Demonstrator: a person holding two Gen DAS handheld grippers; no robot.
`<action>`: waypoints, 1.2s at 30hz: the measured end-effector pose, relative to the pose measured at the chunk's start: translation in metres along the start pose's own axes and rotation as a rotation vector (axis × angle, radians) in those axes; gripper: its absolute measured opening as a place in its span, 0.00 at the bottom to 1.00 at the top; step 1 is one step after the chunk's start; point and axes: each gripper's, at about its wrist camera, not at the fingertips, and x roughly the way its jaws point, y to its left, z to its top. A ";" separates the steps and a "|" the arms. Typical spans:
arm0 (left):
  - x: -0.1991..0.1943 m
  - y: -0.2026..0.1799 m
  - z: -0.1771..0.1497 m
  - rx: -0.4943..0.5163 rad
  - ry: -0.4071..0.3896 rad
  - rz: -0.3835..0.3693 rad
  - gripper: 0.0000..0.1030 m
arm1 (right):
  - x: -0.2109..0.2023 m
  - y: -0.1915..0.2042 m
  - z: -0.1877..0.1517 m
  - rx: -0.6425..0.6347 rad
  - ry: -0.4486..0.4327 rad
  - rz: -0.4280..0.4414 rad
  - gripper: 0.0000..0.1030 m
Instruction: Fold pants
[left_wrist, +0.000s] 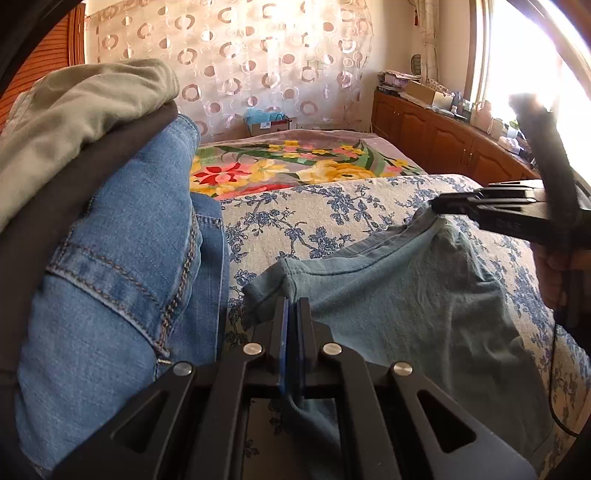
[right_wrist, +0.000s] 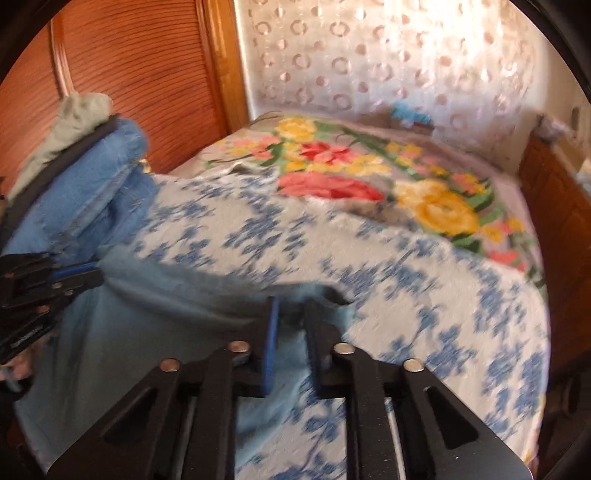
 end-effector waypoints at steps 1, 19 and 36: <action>-0.001 0.001 0.000 -0.006 -0.001 -0.008 0.03 | 0.000 -0.003 0.001 0.011 -0.003 -0.024 0.07; -0.019 -0.010 -0.011 -0.001 -0.006 -0.036 0.54 | -0.055 0.015 -0.021 0.050 -0.051 0.087 0.24; -0.075 -0.042 -0.040 0.033 -0.049 -0.066 0.65 | -0.118 0.046 -0.079 0.088 -0.090 0.059 0.29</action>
